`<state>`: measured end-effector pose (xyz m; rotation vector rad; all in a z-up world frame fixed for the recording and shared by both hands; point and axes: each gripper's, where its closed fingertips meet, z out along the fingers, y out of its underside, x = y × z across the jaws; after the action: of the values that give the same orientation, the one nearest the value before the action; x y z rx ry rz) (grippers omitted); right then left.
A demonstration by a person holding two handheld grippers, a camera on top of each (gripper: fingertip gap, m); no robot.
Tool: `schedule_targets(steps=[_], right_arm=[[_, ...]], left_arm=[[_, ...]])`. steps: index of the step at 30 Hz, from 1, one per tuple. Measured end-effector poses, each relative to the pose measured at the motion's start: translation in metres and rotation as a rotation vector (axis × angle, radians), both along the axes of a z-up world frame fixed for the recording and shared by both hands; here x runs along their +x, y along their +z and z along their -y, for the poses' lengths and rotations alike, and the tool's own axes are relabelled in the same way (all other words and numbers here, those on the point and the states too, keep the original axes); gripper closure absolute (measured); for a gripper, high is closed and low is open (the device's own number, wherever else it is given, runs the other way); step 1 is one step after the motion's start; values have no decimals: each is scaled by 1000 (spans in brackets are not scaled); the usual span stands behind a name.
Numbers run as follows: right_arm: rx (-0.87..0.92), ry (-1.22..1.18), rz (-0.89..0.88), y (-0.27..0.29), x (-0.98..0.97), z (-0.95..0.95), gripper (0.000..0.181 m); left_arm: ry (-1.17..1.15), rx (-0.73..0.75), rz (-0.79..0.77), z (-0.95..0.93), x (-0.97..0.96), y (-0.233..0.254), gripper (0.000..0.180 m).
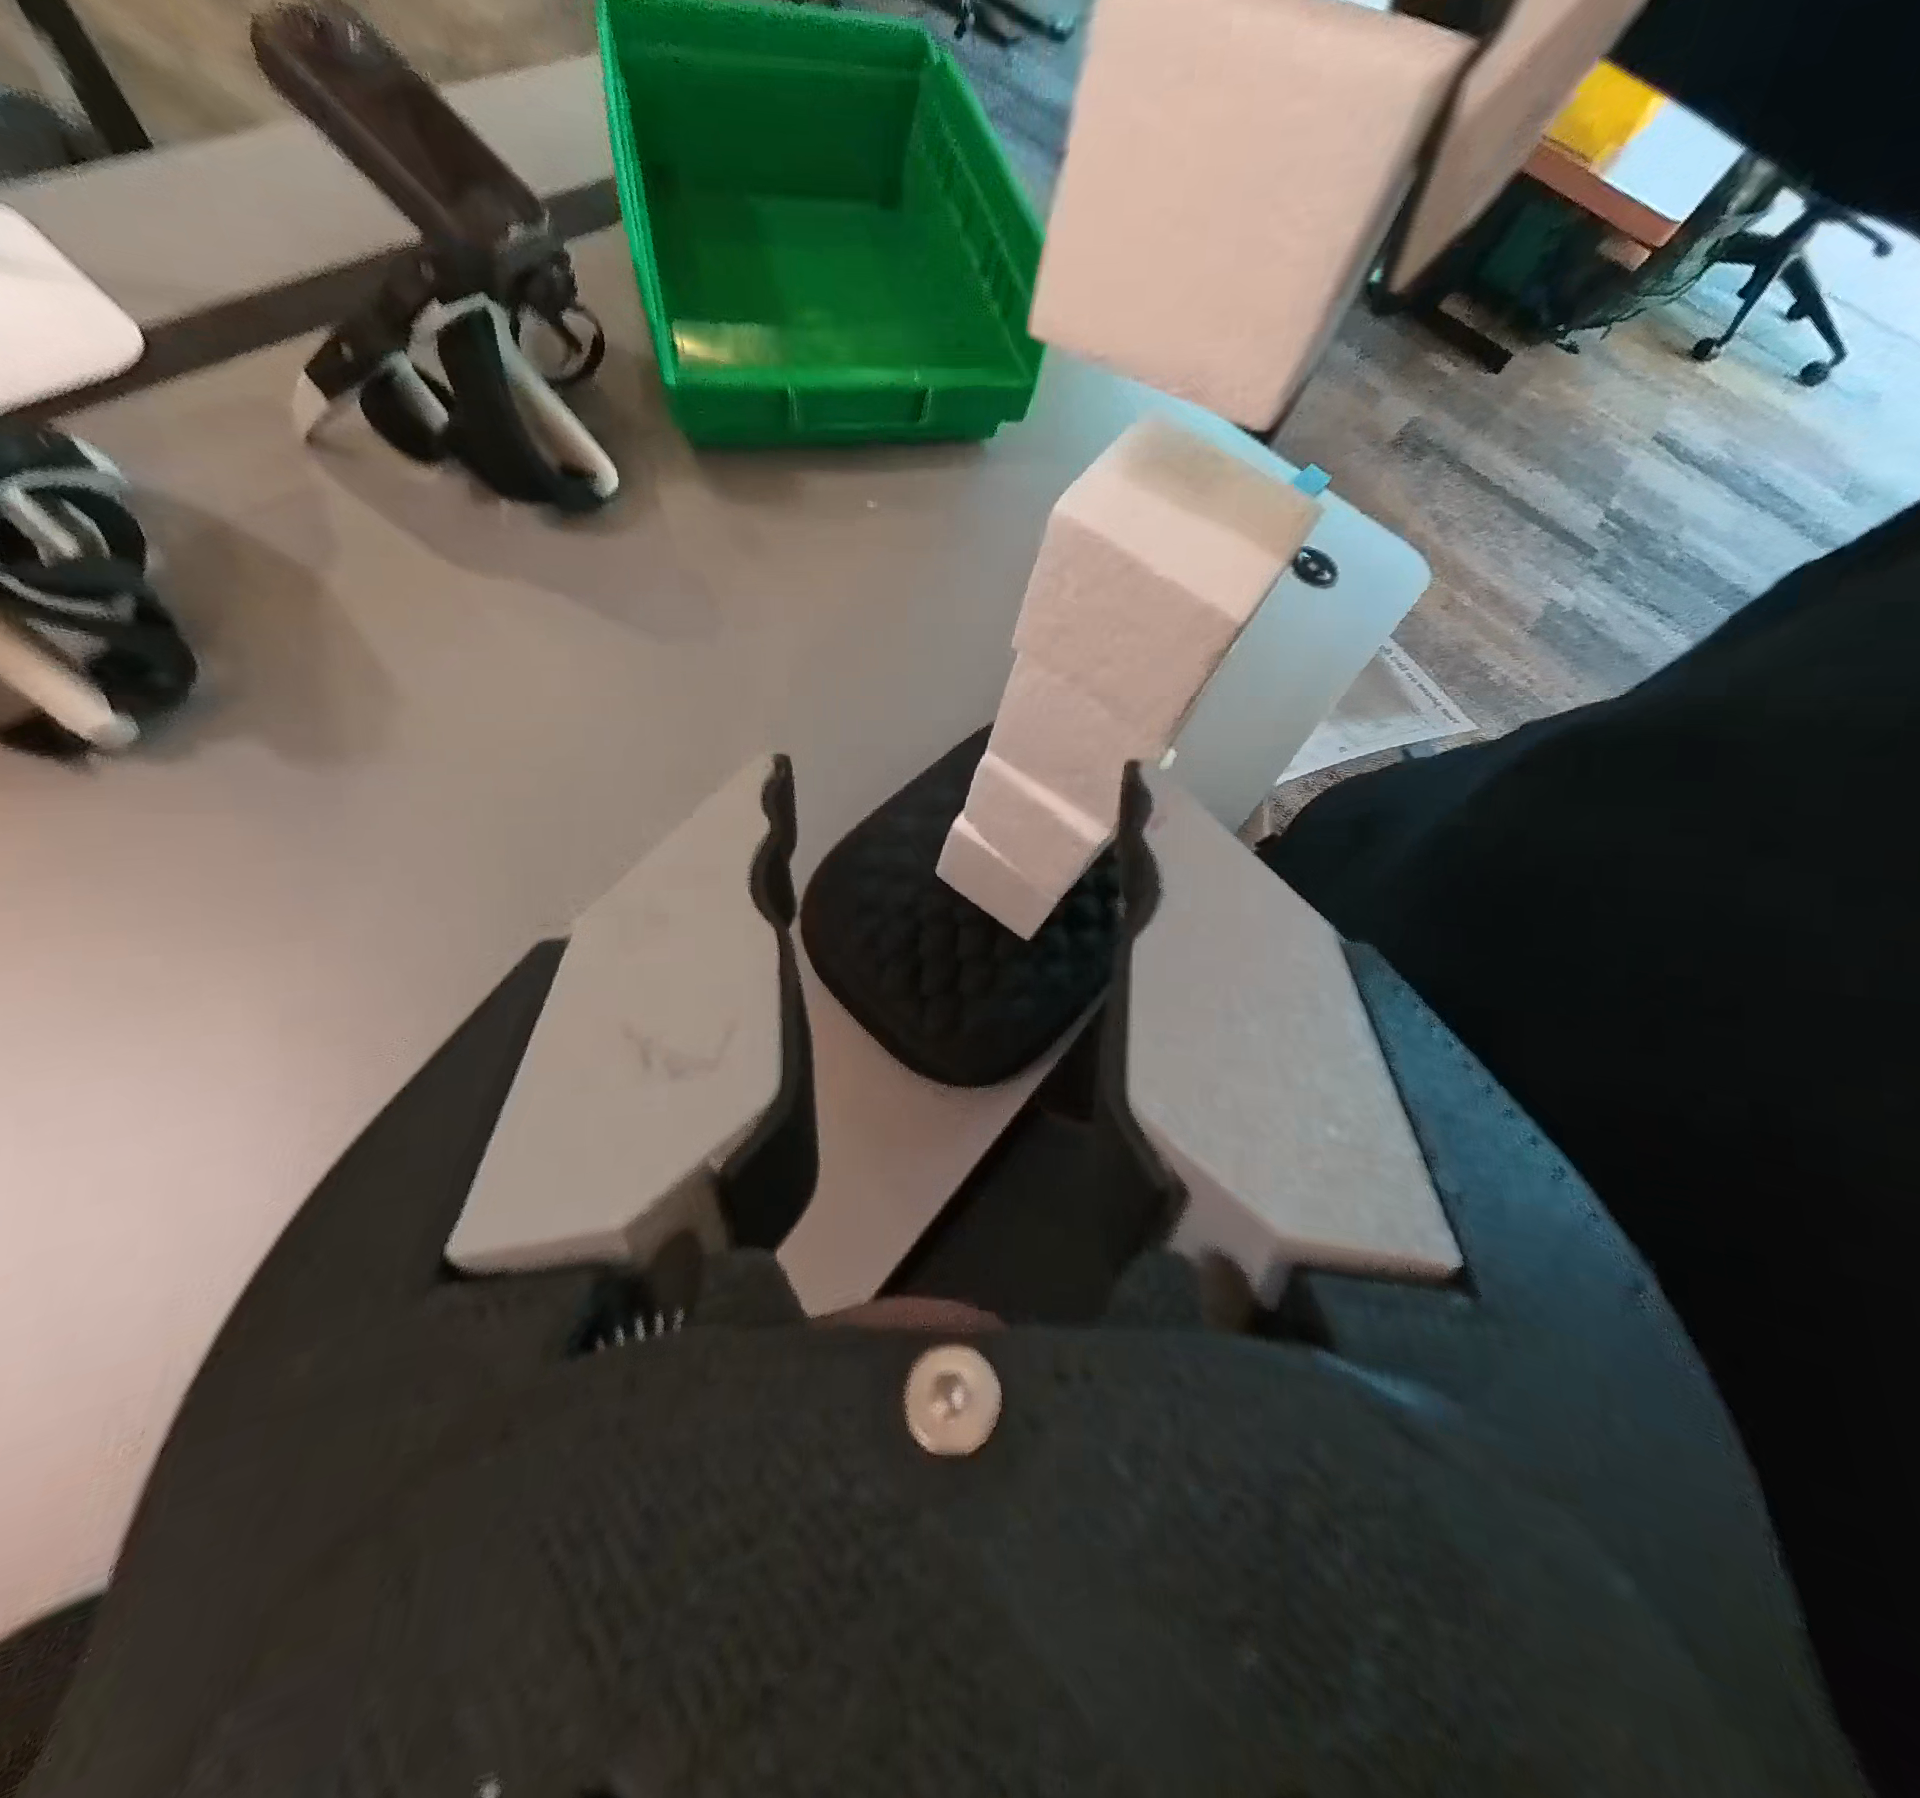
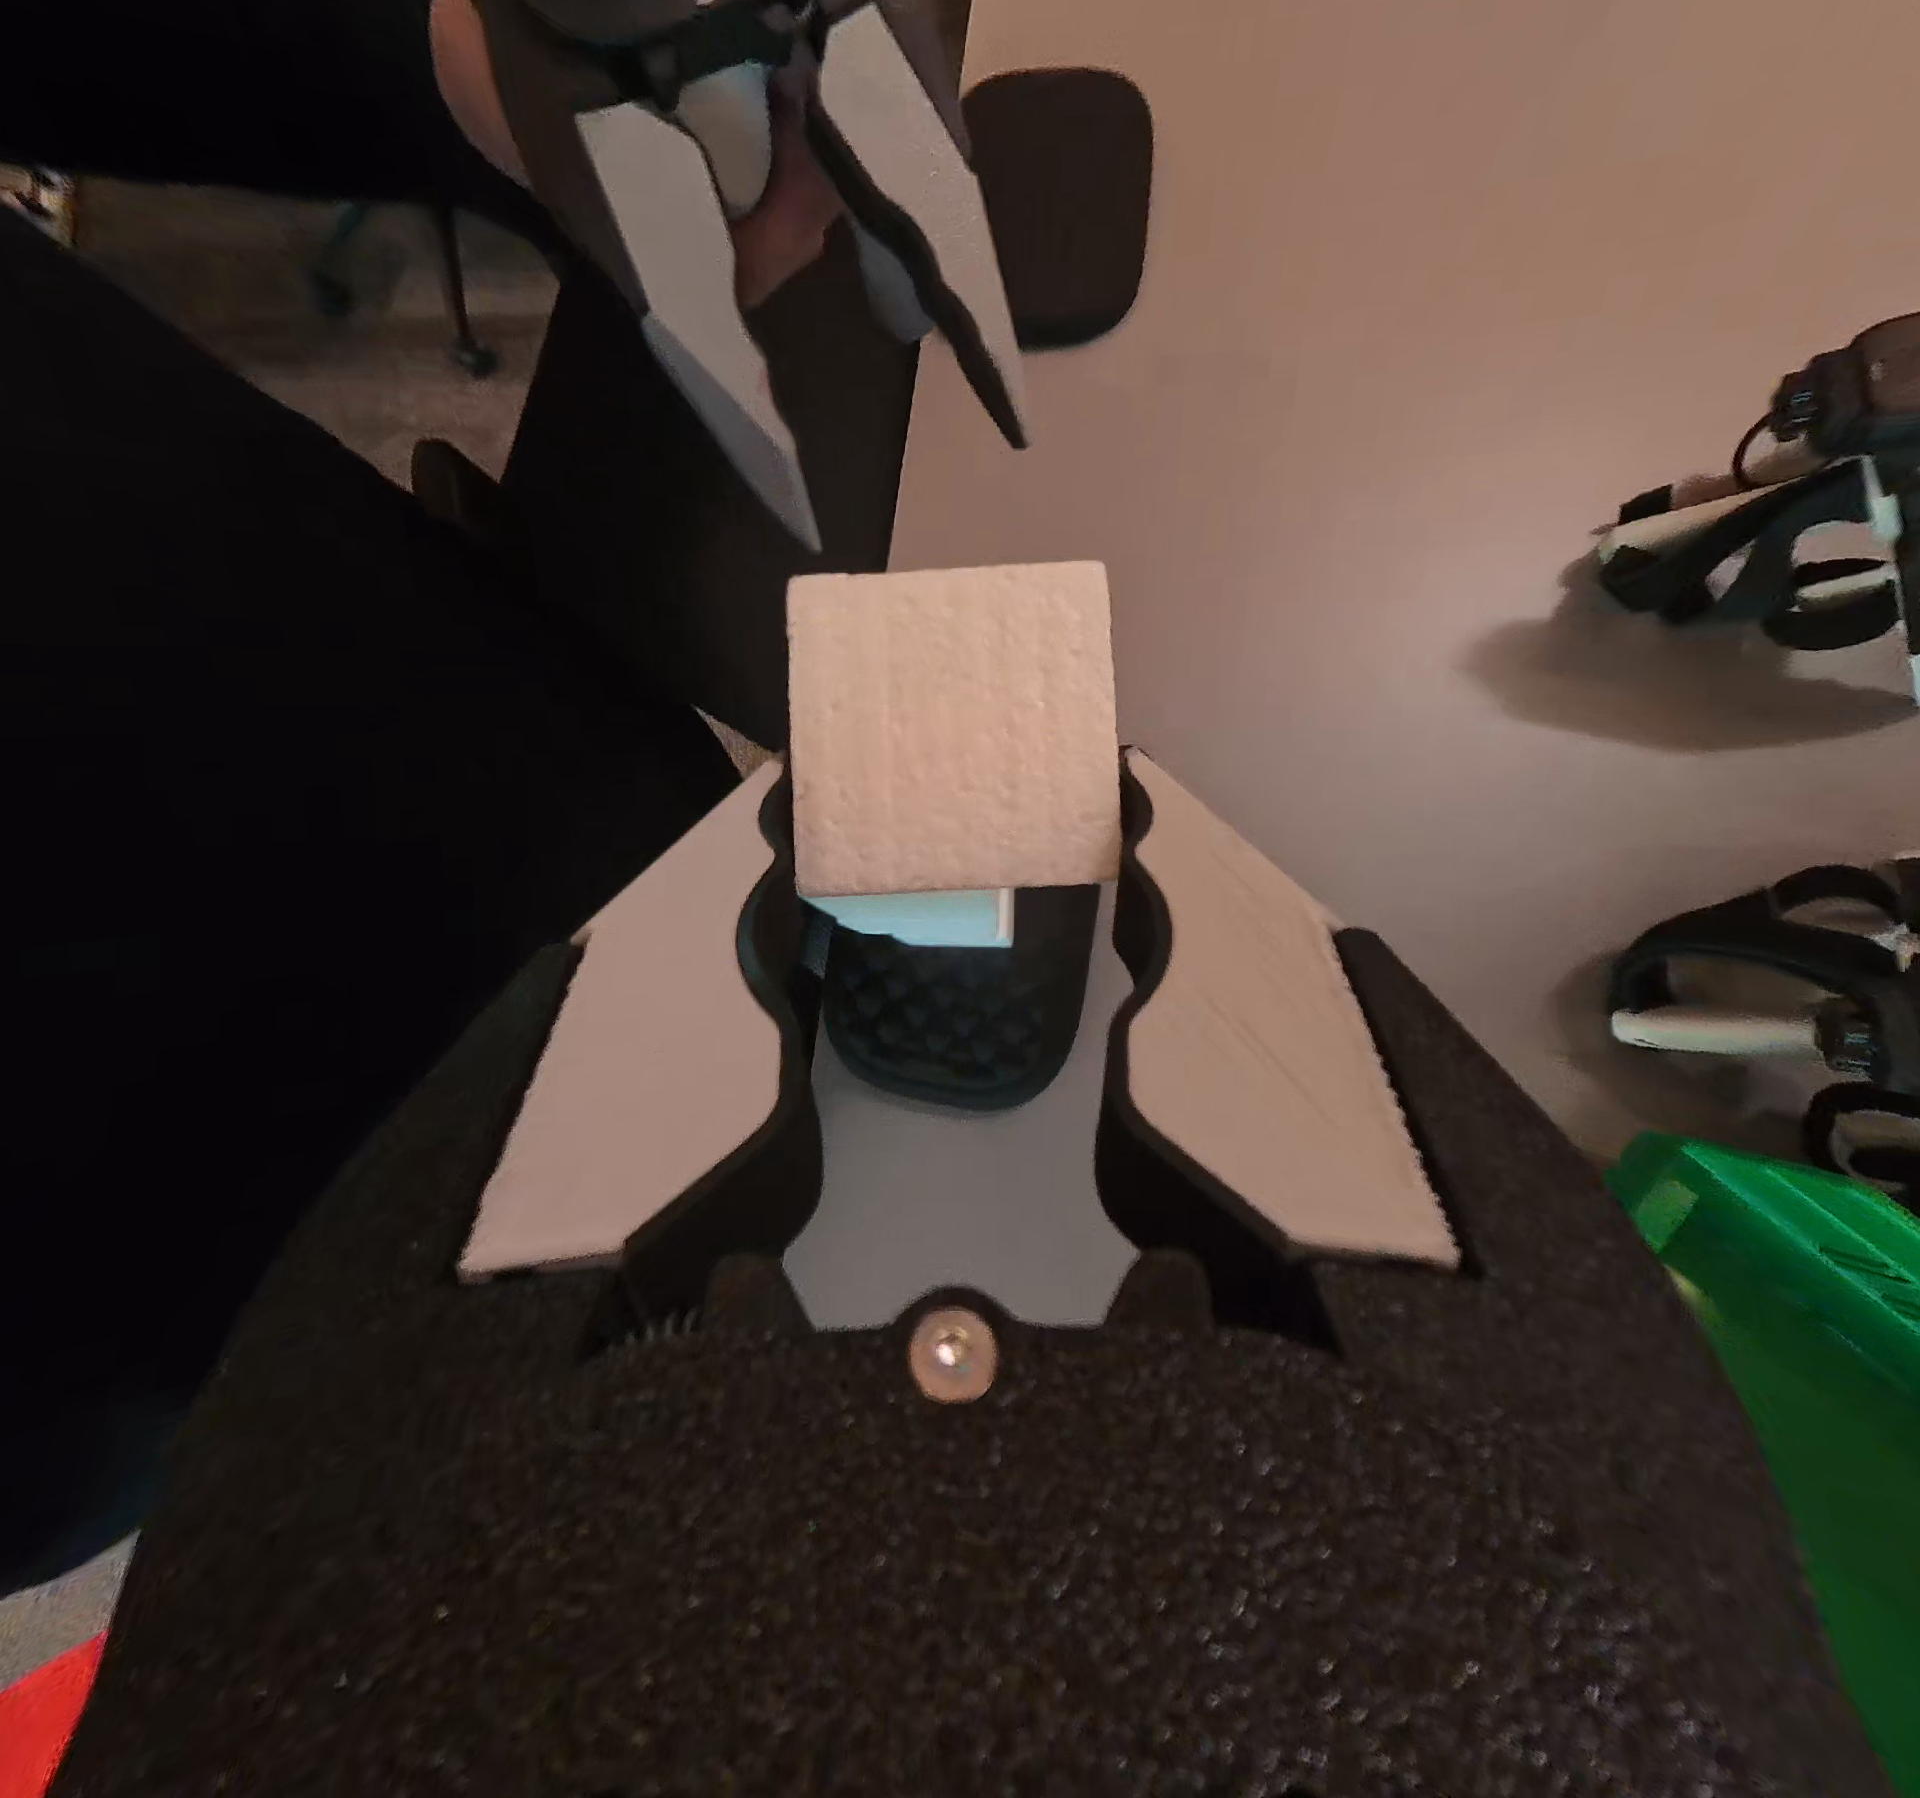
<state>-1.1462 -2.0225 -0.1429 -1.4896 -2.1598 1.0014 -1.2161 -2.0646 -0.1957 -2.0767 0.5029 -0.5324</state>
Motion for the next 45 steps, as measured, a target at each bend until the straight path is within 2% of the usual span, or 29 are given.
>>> schedule_targets(steps=[9, 16, 19, 22, 23, 25, 27, 30, 31, 33, 36, 37, 39, 42, 45], right_arm=[[39, 37, 98, -28, 1, 17, 123], [24, -27, 104, -39, 1, 16, 113], [37, -71, 45, -23, 0, 11, 102], [80, -157, -146, 20, -5, -3, 101], [72, -168, -208, 35, -3, -4, 106], [23, -158, -311, 59, 7, 2, 136], [-66, -107, -341, 67, 20, 17, 150], [-280, 134, -183, 40, 51, 74, 181], [-283, 180, -76, 16, 59, 87, 181], [-199, 232, 119, -44, 66, 100, 181], [-152, 189, 214, -111, 46, 107, 181], [-163, 158, 212, -126, 34, 108, 181], [-80, 26, 24, -134, -9, 89, 181], [225, -383, -5, -142, -47, -13, 181], [358, -588, -31, -124, -52, -93, 181]], left_arm=[[46, -69, -17, 3, -6, -29, 120], [48, -77, -6, 5, -5, -42, 121], [42, -67, -13, 4, -4, -49, 122], [33, -79, -13, 3, -3, -52, 122], [35, -69, -17, 2, -3, -51, 122], [34, -58, -15, 1, -3, -50, 122], [32, -64, 2, 1, -3, -51, 122], [36, -72, 23, 0, -4, -51, 122], [37, -71, 26, 0, -4, -51, 123], [38, -73, 26, -1, -5, -51, 123], [43, -78, 16, -2, -6, -53, 123], [47, -78, 13, -2, -6, -53, 123], [59, -77, 8, -2, -8, -54, 123], [80, -74, 10, -2, -11, -53, 124], [98, -71, 12, -2, -14, -53, 124]])
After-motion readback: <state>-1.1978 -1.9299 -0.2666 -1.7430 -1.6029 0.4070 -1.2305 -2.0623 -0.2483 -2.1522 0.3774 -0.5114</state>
